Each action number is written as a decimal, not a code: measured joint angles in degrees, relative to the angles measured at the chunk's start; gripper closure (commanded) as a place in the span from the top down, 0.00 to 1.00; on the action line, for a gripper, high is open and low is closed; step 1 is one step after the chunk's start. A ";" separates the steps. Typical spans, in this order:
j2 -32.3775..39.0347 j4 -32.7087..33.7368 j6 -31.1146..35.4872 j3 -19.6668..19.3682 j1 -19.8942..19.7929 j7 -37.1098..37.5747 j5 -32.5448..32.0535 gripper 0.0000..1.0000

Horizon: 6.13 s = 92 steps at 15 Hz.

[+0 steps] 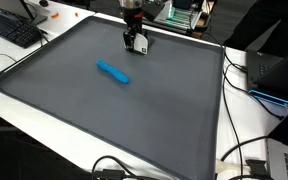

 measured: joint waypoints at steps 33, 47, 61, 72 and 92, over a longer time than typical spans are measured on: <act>-5.87 14.07 -18.99 1.03 2.20 -24.38 -2.80 0.02; 2.76 26.20 -27.51 2.18 2.12 -66.51 2.18 0.10; 9.68 31.29 -26.63 1.93 2.12 -70.99 1.85 0.02; 20.10 41.58 -24.92 -0.18 1.23 -75.38 0.08 0.02; 25.77 45.33 -23.22 -0.77 0.93 -78.07 -0.24 0.02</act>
